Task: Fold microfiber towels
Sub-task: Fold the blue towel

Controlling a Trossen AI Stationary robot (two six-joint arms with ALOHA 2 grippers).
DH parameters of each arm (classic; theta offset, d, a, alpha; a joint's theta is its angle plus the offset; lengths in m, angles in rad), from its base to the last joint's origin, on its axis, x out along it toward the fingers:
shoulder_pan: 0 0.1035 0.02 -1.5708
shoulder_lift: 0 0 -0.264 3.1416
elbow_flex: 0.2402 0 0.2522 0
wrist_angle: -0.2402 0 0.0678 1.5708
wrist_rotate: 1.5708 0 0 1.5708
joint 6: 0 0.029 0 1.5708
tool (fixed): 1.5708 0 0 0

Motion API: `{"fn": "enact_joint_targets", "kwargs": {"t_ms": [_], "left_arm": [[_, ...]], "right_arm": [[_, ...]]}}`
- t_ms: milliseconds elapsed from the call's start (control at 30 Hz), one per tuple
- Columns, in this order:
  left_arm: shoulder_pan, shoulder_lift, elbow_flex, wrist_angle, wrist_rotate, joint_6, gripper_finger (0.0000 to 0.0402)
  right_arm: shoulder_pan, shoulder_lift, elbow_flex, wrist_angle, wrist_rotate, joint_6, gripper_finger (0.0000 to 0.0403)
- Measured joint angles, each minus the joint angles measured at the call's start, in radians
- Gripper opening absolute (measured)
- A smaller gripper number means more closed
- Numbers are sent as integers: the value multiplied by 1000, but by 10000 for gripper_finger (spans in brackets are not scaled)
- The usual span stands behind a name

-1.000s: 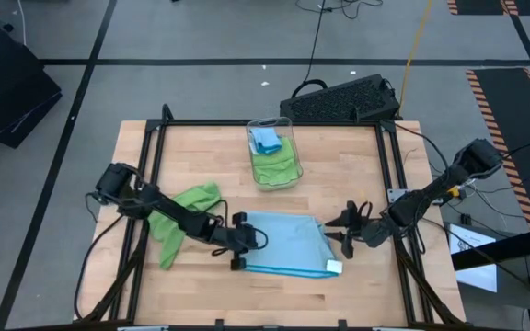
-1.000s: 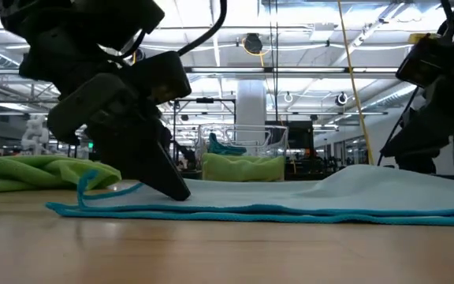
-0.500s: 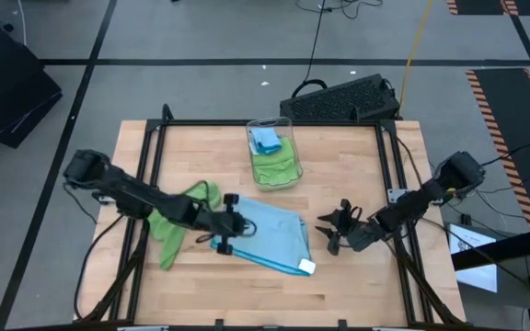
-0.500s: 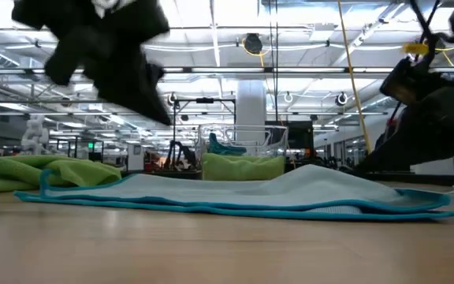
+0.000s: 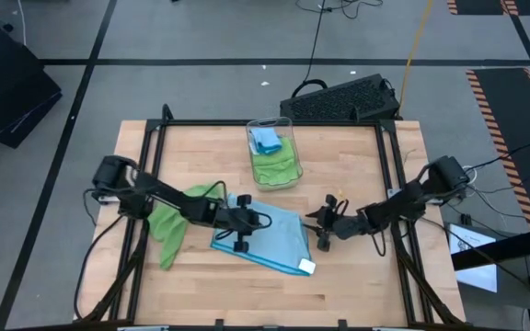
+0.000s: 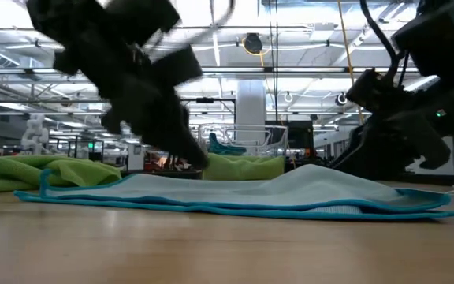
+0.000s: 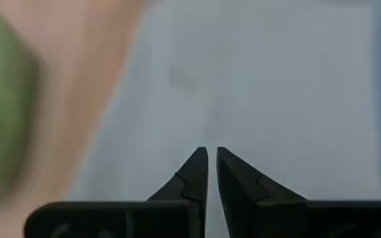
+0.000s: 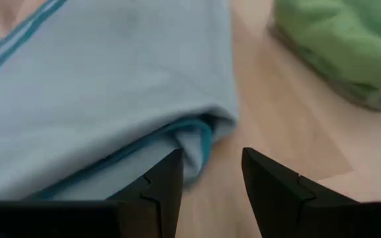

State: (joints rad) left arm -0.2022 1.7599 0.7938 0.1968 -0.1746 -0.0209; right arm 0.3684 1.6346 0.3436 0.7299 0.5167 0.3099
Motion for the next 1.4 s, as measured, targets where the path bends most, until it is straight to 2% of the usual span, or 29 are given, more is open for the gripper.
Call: {"fn": "enact_joint_targets", "kwargs": {"t_ms": [133,300,400,533,600,1067,1233,1400], "left_arm": [[27,88,1,5,20,-47,35],[49,148,4,47,48,-52,35],[55,151,5,44,57,-52,35],[57,149,4,41,65,-47,35],[57,149,4,36,65,-45,35],[57,147,4,12,64,-61,35],[57,147,4,12,63,-70,35],[57,147,4,13,63,-82,35]], "right_arm": [[-39,44,7,75,-131,-13,145],[-68,98,41,87,-109,-12,133],[-71,120,60,87,-102,-30,97],[-66,88,60,27,-111,-47,21],[-64,57,59,-16,-109,-43,9],[-40,-286,15,-482,-111,26,7],[-33,-410,-16,-549,-125,56,9],[-32,-517,-93,-546,-95,119,49]]}}
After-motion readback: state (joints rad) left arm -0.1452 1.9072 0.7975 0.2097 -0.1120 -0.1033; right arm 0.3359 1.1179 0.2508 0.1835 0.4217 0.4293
